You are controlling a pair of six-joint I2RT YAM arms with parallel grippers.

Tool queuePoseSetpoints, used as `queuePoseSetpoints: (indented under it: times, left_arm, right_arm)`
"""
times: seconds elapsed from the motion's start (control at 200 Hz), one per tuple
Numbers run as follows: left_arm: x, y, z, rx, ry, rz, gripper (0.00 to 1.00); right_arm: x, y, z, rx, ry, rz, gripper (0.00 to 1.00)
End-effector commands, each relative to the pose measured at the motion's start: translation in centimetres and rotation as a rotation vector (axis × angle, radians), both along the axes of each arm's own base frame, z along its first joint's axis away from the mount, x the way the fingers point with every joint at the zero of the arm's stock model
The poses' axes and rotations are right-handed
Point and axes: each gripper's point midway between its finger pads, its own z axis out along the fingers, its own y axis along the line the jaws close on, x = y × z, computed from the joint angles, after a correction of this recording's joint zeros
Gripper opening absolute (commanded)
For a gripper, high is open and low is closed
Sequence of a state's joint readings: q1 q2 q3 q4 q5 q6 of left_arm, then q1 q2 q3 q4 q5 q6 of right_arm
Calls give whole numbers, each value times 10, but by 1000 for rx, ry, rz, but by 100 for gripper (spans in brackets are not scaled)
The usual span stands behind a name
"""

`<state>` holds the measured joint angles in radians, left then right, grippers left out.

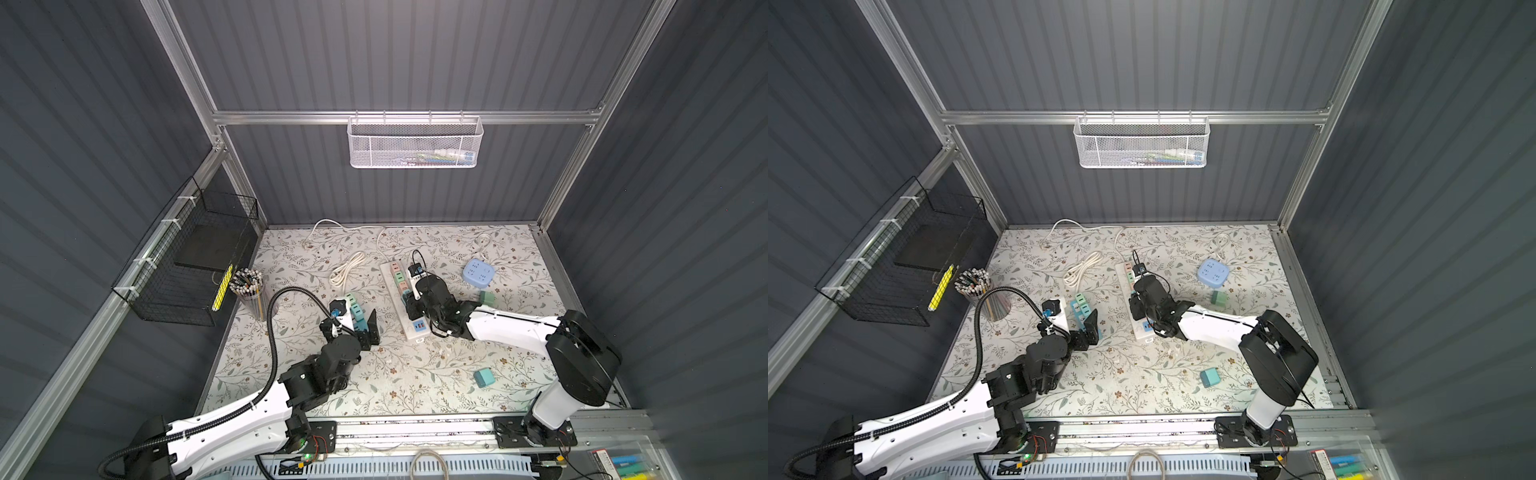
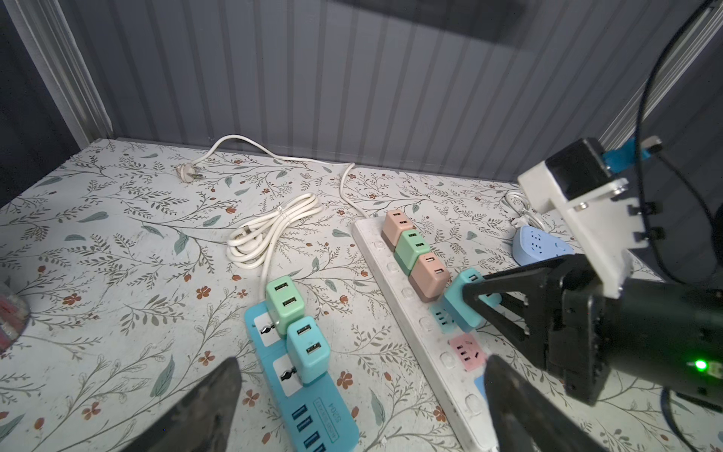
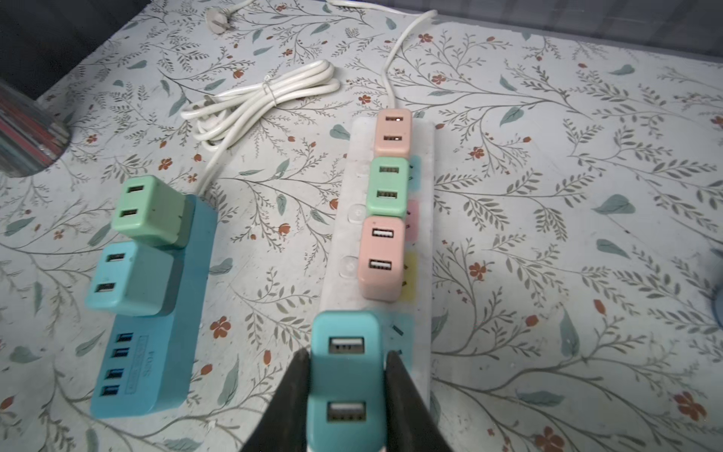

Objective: Insert the plug
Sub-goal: 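Carry the teal charger with the right gripper beside the mauve charger while the left withdraws, then press the teal charger down into the socket with the right gripper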

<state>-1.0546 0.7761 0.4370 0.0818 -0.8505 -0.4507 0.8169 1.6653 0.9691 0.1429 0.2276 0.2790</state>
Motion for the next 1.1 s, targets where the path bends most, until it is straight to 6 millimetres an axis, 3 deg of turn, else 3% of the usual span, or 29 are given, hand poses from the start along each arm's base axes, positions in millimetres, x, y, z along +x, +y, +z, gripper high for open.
queuePoseSetpoints:
  times: [0.0,0.315,1.096]
  left_arm:
    - [1,8,8,-13,-12,31,97]
    - [1,7,10,-5,-19,27,97]
    - [0,6,9,-5,-15,18,97]
  right_arm:
    - [18,-2,13,6,-64,-83,21]
    - [21,-1,-13,-6,-37,-95,21]
    - [3,-11,-37,-13,37,-125,20]
